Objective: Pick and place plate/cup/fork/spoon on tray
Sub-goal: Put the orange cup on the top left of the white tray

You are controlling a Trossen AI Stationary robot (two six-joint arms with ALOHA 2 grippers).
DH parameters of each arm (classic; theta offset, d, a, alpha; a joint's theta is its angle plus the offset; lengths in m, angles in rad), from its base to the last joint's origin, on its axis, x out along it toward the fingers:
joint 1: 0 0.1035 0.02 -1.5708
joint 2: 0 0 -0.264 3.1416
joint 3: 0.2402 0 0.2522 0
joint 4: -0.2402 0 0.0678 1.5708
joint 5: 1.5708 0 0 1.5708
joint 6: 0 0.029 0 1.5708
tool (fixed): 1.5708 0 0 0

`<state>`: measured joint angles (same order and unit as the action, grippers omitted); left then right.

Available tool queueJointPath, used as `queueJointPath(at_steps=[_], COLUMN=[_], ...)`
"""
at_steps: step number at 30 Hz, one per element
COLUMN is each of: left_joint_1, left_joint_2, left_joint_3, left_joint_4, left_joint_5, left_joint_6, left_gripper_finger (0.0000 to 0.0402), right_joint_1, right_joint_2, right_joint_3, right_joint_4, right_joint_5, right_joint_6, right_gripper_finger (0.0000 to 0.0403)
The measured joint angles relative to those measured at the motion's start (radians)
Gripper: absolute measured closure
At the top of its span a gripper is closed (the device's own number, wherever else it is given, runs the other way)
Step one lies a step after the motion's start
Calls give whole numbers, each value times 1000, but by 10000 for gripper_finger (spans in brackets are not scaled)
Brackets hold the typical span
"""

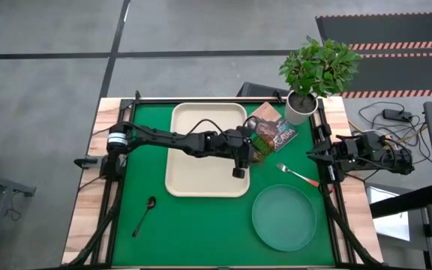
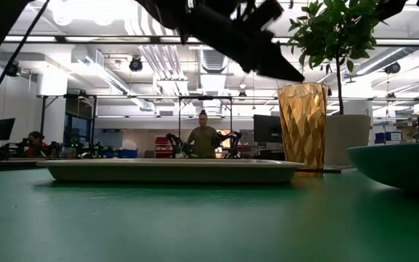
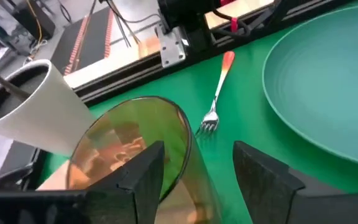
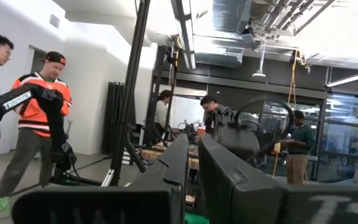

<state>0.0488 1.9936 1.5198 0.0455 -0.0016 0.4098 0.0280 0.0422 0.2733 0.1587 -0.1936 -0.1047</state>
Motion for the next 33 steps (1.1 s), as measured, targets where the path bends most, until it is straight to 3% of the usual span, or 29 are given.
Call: queueJointPath(at_steps=[11,24,33], left_joint_1=[4,9,-6], left_joint_2=[24,23,1], left_joint_3=[2,3,36], left_joint_4=[11,2,-12], left_joint_5=[-3,-4,-3], left_joint_6=[-4,-15,-12], left_gripper_finger=[239,389,400], right_joint_1=[0,0,0], right_joint_2=[-2,-2,-2], right_joint_3=[0,0,0], right_joint_4=[-26,-27,-27], right_joint_5=[40,39,38], right_joint_6=[-8,-4,-3], right_gripper_finger=[376,376,376])
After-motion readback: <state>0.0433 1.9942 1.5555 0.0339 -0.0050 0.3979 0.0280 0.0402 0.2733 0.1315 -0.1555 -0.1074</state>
